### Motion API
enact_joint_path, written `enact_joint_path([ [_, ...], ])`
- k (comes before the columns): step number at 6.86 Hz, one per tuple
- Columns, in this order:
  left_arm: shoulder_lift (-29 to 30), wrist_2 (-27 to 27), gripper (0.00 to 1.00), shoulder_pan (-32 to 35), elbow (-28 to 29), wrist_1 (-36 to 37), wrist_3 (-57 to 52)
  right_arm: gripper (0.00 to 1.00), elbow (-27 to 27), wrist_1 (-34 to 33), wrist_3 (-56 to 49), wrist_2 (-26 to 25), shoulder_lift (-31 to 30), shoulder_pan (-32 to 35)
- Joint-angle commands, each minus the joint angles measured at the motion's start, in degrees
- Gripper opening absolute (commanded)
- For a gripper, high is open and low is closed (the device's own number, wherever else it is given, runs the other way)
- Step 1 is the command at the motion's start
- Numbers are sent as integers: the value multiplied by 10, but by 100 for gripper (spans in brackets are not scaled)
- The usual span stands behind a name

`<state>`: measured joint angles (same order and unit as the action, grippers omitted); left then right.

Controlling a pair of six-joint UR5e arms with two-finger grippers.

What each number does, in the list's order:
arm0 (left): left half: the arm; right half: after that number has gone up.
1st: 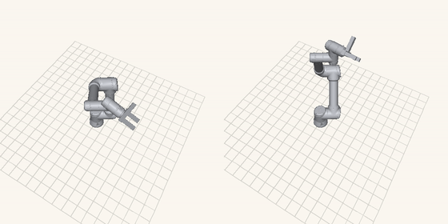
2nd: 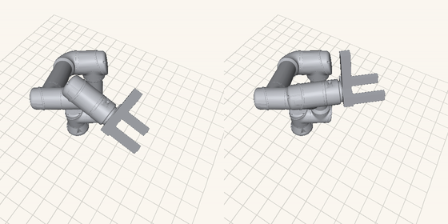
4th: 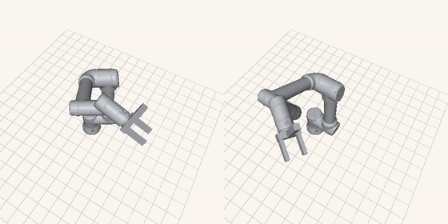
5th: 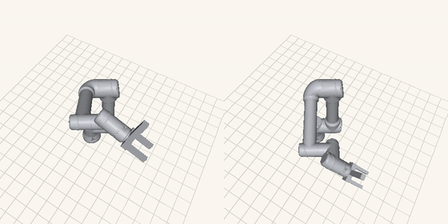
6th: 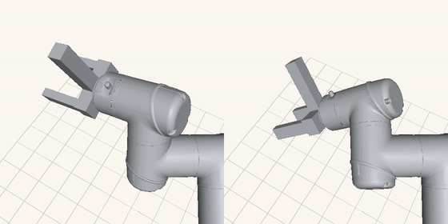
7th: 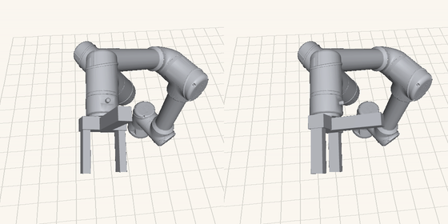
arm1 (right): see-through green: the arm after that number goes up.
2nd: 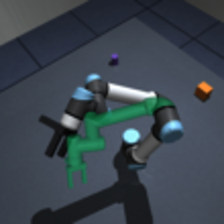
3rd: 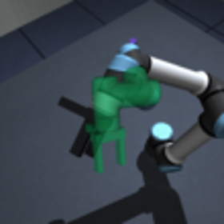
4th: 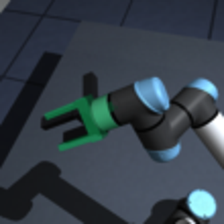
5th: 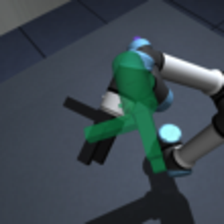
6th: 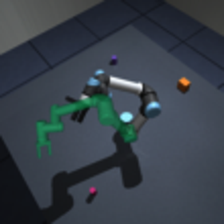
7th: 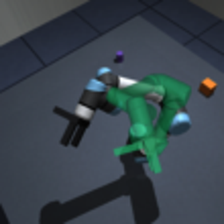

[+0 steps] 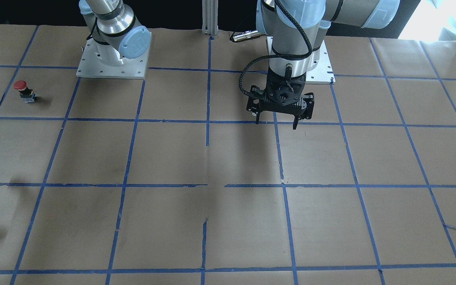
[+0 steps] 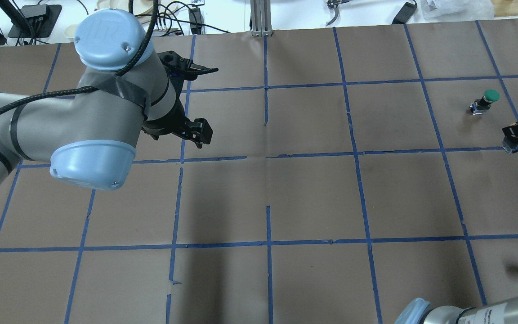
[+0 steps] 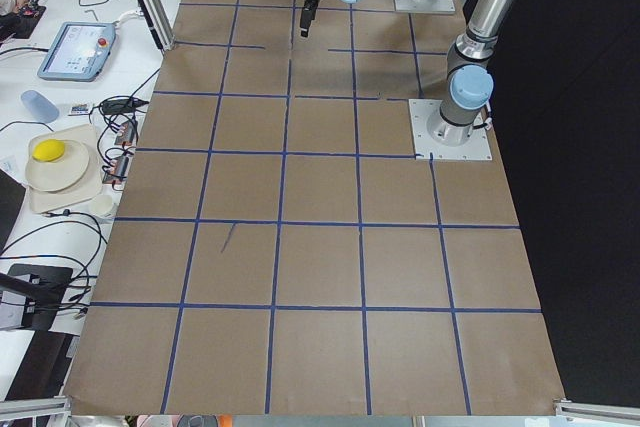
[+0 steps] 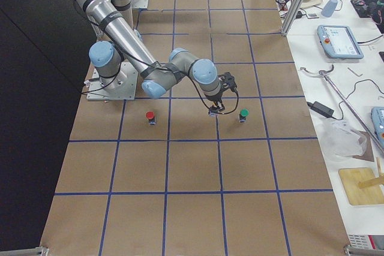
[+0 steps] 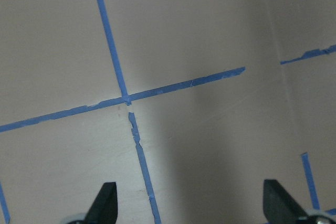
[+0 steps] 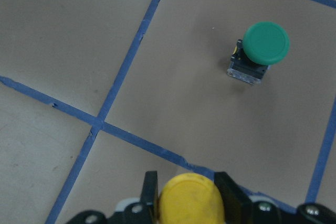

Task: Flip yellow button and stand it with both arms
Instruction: 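Carry the button with the right gripper toward the other buttons while the left arm withdraws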

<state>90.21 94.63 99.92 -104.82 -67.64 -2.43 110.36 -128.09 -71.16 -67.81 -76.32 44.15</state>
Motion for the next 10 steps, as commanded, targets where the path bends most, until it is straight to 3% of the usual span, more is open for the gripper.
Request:
enact_joint_path([
  [1,-6,-48,97,-42,41,-63,0,5,48,3,-159,66,2,-35],
  [3,8,-108,99,-127,135,-200,1,5,73,58,-180,74,-2,-52],
  [5,-3,-104,99,-130,152,-230,2,6,71,74,-227,69,-3,-84],
  [7,1,-32,100,-128,165,-230,5,8,71,93,-235,76,-3,-107],
  [8,5,-29,100,-127,167,-229,5,33,72,96,-234,74,2,-108],
  [9,7,-30,100,-126,174,-227,1,99,68,100,-225,73,2,-108],
  [10,9,-34,100,-126,180,-225,1,100,64,100,-221,66,-2,-109],
])
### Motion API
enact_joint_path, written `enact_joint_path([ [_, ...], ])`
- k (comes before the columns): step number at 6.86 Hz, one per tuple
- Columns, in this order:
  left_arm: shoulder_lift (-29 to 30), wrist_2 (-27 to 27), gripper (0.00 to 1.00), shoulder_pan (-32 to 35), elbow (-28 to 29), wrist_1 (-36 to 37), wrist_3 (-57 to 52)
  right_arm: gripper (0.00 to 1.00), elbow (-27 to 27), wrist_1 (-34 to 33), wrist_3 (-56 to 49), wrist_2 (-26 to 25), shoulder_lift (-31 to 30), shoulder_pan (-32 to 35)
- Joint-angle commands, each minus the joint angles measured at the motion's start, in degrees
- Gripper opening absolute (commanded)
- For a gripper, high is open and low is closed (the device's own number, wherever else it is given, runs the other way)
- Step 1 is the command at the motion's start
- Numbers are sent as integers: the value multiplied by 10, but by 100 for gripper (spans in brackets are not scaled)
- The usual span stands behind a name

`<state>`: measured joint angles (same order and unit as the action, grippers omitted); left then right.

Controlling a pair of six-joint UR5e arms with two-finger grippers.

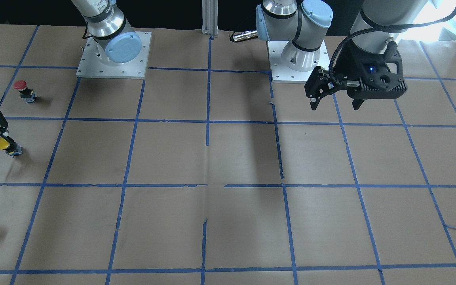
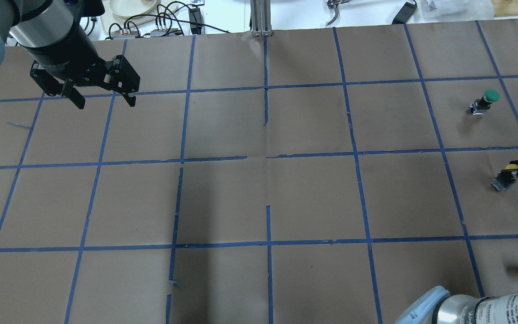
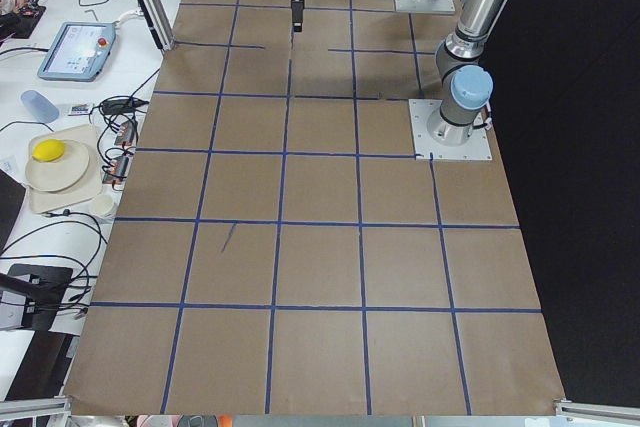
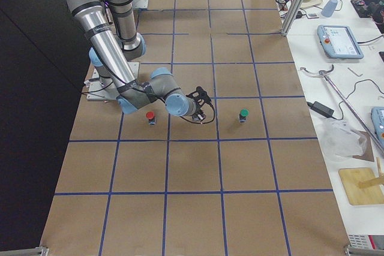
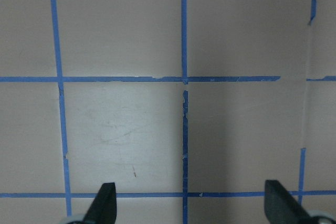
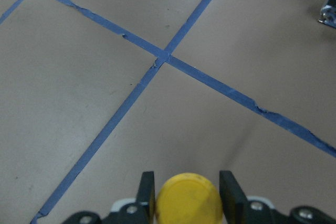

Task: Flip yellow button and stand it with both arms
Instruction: 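Set the yellow button upright on the table and open the right gripper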

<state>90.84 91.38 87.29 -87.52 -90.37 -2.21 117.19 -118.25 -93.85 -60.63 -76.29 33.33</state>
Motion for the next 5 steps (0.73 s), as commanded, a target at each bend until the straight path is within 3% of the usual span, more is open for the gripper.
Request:
enact_joint_path([
  [1,3,-1,100,2,7,2,-3,100,-19,3,46,-25,-4,-1],
  [4,2,-6,100,2,8,2,-3,100,-115,54,268,-103,-18,46],
  [5,0,-30,100,2,8,2,0,100,-143,71,328,-158,-28,87],
])
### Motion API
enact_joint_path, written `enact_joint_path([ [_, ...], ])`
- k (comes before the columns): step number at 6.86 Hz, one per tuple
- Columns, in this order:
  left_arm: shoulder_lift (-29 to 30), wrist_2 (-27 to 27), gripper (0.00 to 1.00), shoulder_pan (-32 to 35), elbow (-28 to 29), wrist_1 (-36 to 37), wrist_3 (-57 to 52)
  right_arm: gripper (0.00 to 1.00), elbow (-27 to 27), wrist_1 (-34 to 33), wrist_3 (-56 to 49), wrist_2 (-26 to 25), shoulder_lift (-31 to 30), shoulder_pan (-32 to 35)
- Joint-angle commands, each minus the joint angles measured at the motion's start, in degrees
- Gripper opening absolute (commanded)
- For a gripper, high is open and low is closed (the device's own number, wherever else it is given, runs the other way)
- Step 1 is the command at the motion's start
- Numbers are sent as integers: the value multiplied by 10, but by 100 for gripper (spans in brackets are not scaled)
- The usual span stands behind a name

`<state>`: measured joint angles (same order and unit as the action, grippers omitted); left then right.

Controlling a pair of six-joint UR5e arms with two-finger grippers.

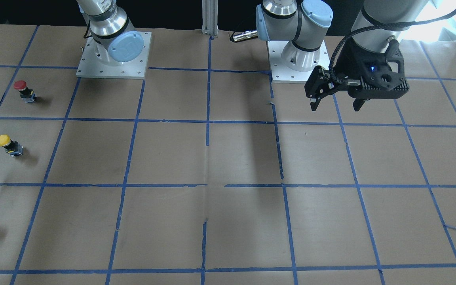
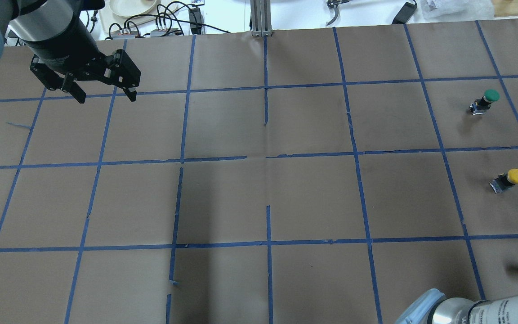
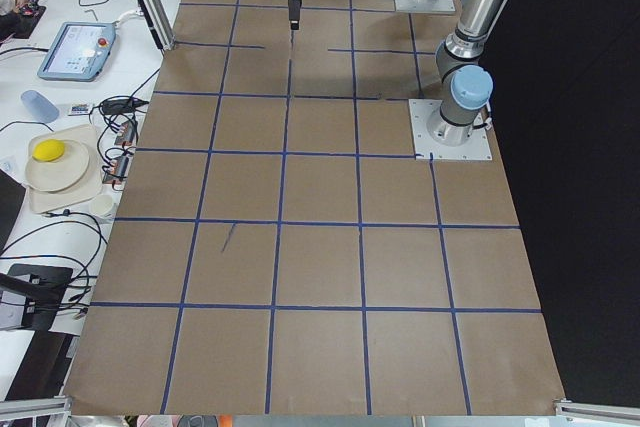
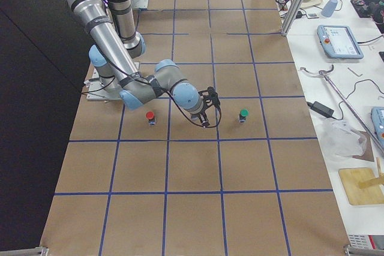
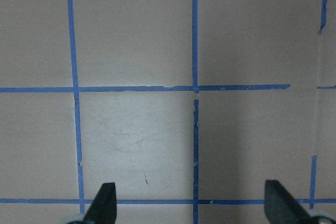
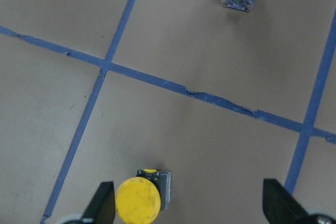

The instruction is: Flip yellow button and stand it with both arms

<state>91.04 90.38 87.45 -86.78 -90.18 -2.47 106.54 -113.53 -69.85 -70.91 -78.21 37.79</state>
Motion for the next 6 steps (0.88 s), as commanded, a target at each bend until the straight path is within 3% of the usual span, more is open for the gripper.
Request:
enact_joint_path([
  [1,-3,-21,100,0,0,0,3,100,-66,83,176,-111,-46,75],
  [3,-9,-20,100,0,0,-7,0,100,-119,170,406,-195,-111,185],
  [4,-9,-20,100,1,-1,-10,1,100,-148,213,525,-237,-128,278],
  [6,-11,-19,100,1,-10,-15,0,100,-153,239,759,-247,-121,437],
])
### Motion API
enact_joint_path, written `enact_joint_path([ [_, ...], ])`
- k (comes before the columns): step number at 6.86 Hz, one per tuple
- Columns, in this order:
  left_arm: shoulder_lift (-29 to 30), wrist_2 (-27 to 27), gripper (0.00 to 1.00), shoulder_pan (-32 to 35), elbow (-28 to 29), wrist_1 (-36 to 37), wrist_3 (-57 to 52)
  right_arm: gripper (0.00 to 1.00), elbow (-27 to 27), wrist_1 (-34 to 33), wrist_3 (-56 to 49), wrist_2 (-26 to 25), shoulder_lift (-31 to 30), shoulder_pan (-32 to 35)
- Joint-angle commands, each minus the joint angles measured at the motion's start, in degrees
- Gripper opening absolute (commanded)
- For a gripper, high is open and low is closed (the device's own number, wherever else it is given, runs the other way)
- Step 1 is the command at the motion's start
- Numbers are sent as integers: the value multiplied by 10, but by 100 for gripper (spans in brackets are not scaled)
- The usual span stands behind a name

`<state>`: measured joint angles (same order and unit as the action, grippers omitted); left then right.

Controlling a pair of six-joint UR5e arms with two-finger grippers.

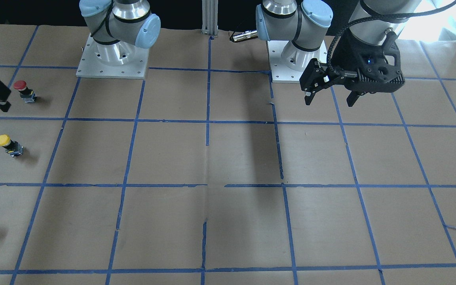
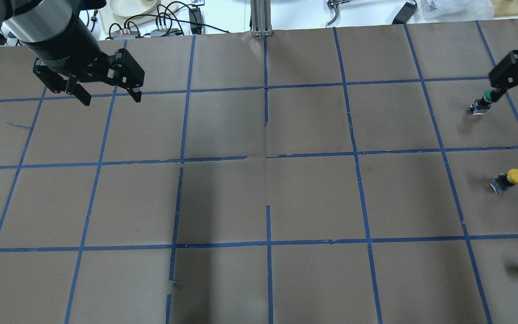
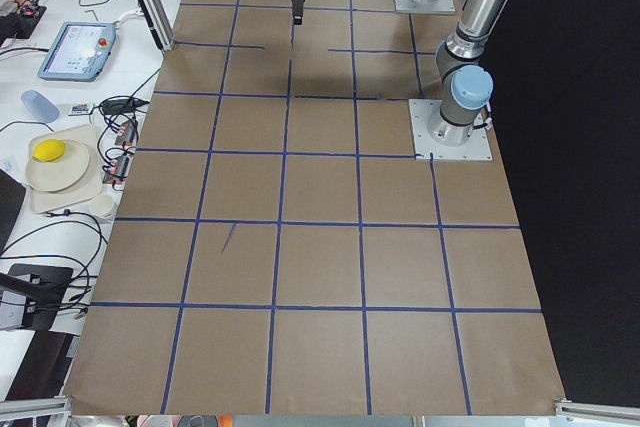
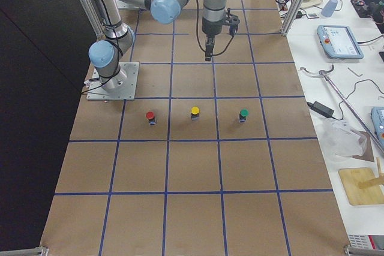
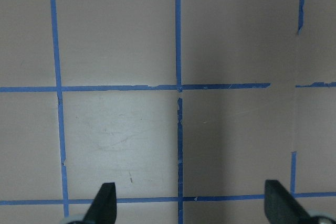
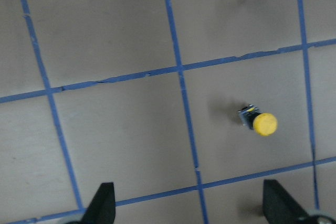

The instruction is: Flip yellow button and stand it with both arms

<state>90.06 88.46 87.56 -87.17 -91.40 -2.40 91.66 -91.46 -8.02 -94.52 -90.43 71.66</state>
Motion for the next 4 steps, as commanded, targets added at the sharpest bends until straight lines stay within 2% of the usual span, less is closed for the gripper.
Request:
enact_joint_path([
  [1,2,-1,100,0,1,-2,-1,100,-3,25,202,-13,1,162],
  [2,2,-2,100,0,1,-2,-1,100,-2,41,210,-1,-1,183],
  [4,2,1,100,0,3,-4,1,100,-4,43,211,5,-14,182],
])
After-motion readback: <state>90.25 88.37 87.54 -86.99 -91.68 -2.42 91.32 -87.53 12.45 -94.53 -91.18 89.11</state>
